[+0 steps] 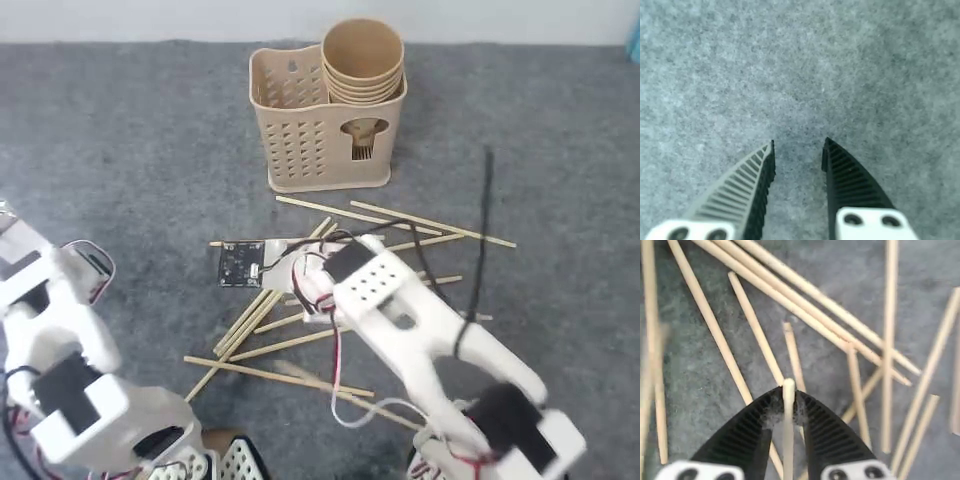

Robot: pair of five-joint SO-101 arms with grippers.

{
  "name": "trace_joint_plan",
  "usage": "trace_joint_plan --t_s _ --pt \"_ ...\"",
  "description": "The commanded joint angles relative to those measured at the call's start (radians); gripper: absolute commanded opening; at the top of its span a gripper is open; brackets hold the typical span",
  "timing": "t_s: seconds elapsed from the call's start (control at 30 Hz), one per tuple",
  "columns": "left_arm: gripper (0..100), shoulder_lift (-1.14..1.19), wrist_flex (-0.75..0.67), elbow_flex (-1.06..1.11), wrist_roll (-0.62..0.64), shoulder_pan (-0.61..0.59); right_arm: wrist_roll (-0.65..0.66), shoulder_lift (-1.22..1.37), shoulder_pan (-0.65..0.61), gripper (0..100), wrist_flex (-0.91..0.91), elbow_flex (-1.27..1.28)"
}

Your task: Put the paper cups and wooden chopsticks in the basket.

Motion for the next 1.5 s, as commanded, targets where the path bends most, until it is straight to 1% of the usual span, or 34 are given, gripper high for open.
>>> trace_joint_plan --t_s 0.0,0.17,0.33,0.4,0.47,0.53,0.63,0.73,0.8,0.87,1.0,1.03,1.13,1.3,1.4,1.47 --pt "15 -0.005 -0.014 -0.038 -0.009 -0.003 0.005 -0.166 0.022 0.8 0.035 -0.049" --pt "15 -0.005 -0.014 -0.038 -0.009 -0.003 0.011 -0.314 0.024 0.8 0.021 -0.054" --pt "15 -0.005 -0.014 -0.038 -0.009 -0.003 0.003 -0.461 0.031 0.8 -0.018 -0.117" --pt "15 -0.005 -0.014 -0.038 -0.011 -0.003 -0.028 -0.506 0.036 0.8 -0.019 -0.158" --pt "15 -0.005 -0.014 -0.038 -0.011 -0.003 -0.141 -0.536 0.048 0.8 -0.051 -0.213" --pt "15 -0.005 -0.014 -0.038 -0.011 -0.003 -0.31 -0.547 0.084 0.8 -0.108 -0.267" --pt "15 -0.005 -0.014 -0.038 -0.011 -0.003 -0.588 -0.547 0.145 0.8 -0.239 -0.301" --pt "15 -0.005 -0.012 -0.038 -0.011 -0.003 -0.819 -0.545 0.194 0.8 -0.412 -0.299" --pt "15 -0.005 -0.012 -0.038 -0.011 -0.003 -0.937 -0.538 0.214 0.8 -0.544 -0.29" --pt "15 -0.005 -0.012 -0.038 -0.011 -0.003 -1.013 -0.51 0.222 0.8 -0.7 -0.278" --pt "15 -0.005 -0.012 -0.036 -0.011 -0.003 -1.022 -0.417 0.226 0.9 -0.957 -0.275" --pt "15 -0.005 -0.012 -0.036 -0.011 -0.003 -1.003 -0.389 0.226 0.9 -1.004 -0.276" --pt "15 -0.005 -0.012 -0.036 -0.011 -0.003 -0.895 -0.291 0.219 0.8 -1.119 -0.302" --pt "15 -0.005 -0.012 -0.036 -0.011 -0.003 -0.776 -0.096 0.225 0.8 -1.231 -0.419" --pt "15 -0.005 -0.014 -0.036 -0.011 -0.003 -0.726 0.027 0.237 0.8 -1.241 -0.499" --pt "15 -0.005 -0.014 -0.036 -0.011 -0.002 -0.721 0.096 0.252 0.8 -1.241 -0.542"
